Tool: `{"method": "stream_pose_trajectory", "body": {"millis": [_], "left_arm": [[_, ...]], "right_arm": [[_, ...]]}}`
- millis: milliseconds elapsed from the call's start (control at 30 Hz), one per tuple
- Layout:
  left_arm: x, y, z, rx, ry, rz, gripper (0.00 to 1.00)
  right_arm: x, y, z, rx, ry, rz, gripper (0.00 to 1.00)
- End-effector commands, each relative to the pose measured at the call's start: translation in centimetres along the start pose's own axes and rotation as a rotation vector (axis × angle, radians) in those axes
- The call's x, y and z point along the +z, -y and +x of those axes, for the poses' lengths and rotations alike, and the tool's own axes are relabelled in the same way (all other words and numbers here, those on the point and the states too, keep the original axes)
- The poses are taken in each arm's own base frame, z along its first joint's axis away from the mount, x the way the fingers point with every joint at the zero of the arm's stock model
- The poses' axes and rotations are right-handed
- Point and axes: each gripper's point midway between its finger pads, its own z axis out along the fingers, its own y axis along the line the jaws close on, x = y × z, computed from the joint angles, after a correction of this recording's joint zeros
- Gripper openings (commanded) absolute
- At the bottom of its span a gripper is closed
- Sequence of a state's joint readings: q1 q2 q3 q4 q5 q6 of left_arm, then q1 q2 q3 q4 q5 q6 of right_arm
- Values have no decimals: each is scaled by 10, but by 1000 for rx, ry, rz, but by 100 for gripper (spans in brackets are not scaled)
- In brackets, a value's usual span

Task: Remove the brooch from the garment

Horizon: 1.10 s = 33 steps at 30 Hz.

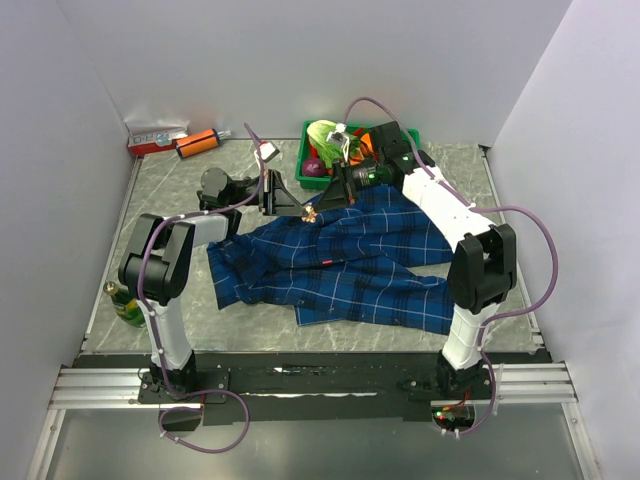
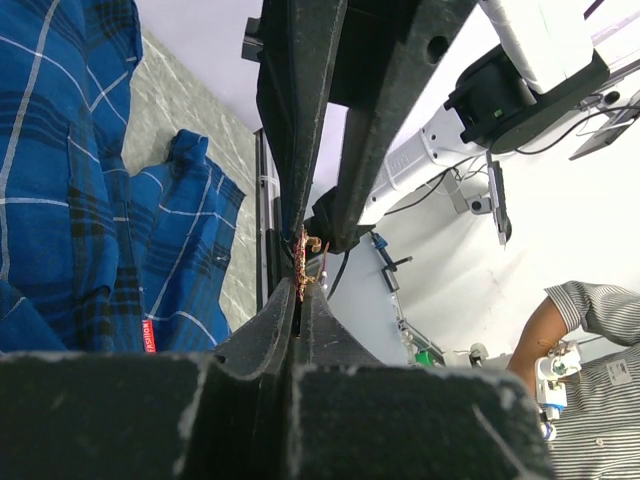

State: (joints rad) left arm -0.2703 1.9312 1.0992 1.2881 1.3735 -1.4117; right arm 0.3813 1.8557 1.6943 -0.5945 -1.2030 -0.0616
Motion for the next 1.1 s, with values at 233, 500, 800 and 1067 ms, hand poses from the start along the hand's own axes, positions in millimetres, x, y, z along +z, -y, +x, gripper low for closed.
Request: {"method": "stream_pose_trajectory", "body": {"millis": [233,500,800,1067], "left_arm": [[-2,18,-14,159,16,21,1],[-1,14,-17,149,38,13,34],[-2,12,-14,151,78,-9,58],[-3,-11,-23,206,152,-205,65]], "right_arm": [[7,-8,-5,-36,-9,-44,17],[9,-6,-5,-1,-1,-52,0],[7,5,-16,9,26,64,0],[-2,8,-30,-24,58,176,0]]}}
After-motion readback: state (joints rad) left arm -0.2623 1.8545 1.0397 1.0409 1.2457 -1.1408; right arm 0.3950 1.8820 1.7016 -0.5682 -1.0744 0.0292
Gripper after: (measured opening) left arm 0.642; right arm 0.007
